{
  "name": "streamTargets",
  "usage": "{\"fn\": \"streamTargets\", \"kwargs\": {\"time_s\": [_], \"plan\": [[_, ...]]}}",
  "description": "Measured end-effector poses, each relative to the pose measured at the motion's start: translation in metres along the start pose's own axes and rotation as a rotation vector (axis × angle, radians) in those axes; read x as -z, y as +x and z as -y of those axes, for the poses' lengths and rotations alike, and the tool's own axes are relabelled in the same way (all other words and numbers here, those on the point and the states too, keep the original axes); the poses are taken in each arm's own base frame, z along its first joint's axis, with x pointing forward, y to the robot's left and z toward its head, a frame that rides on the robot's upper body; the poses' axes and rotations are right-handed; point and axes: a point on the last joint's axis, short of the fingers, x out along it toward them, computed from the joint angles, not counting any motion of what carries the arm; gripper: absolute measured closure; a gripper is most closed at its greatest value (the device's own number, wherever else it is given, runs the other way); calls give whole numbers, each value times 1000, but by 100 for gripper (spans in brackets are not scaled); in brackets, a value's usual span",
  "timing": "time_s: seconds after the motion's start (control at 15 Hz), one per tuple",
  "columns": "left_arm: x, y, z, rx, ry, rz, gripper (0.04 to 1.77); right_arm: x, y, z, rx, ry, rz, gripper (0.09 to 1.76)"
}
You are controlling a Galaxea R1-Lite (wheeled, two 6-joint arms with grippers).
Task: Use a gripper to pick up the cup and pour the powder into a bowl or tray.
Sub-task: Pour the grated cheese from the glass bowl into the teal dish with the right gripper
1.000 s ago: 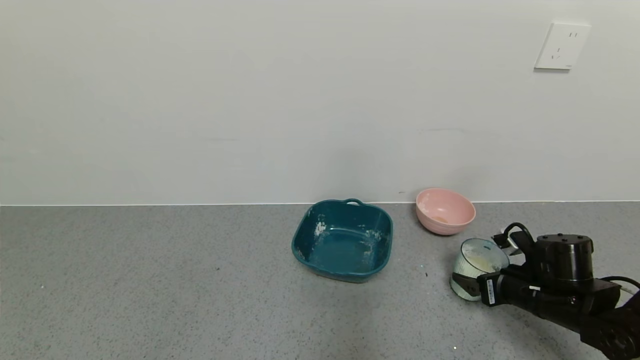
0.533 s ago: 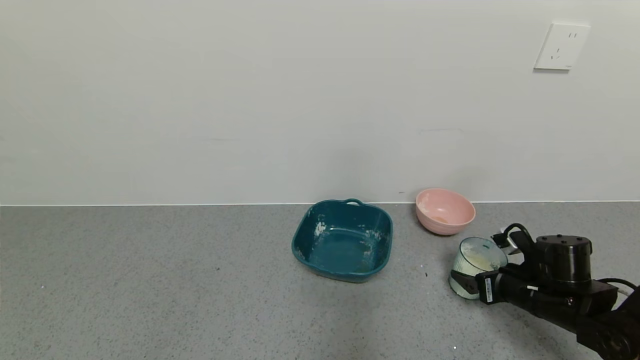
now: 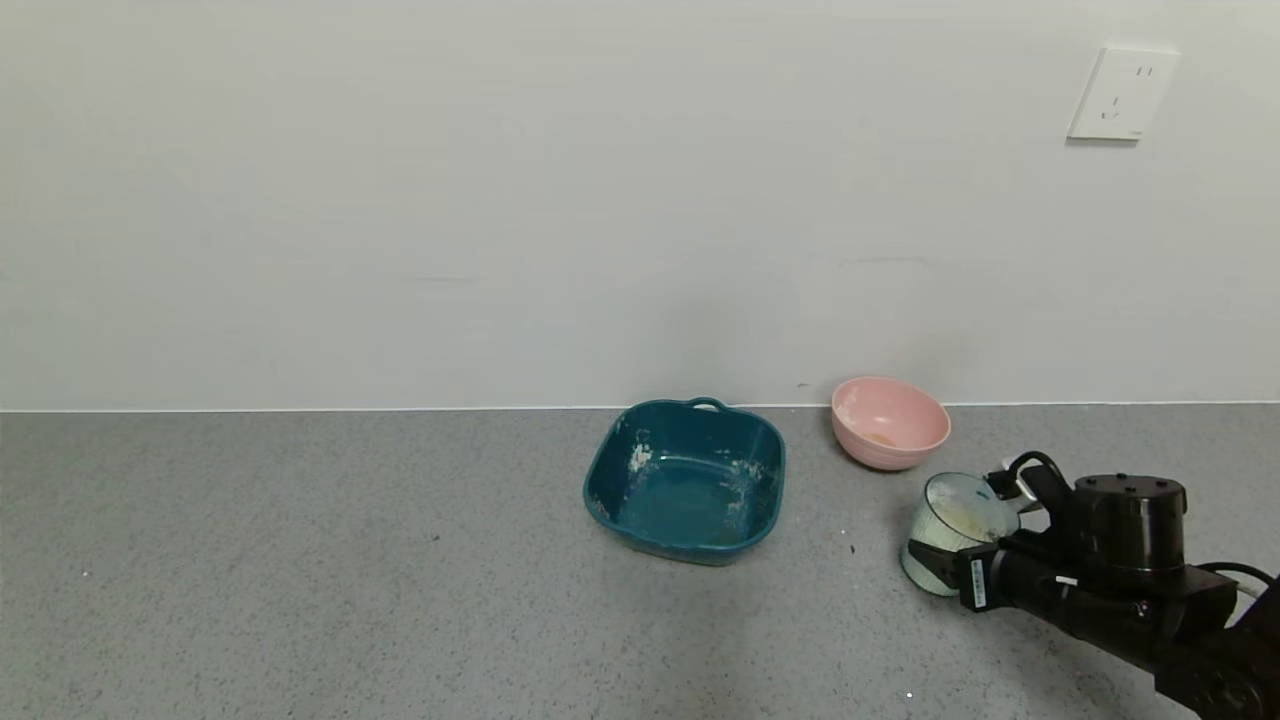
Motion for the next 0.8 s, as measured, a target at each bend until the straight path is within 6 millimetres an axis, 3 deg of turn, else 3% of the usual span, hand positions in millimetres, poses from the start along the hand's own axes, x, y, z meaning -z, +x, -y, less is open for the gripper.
{"fn": "streamTargets", "kwargs": {"time_s": [0.47,0.8], "plan": [[0,0,0,0,0,0,9,-3,-7,-1,-2,4,6,51],[0,0,0,0,0,0,9,-27,-26,-5,-8,-3,-15,51]]}}
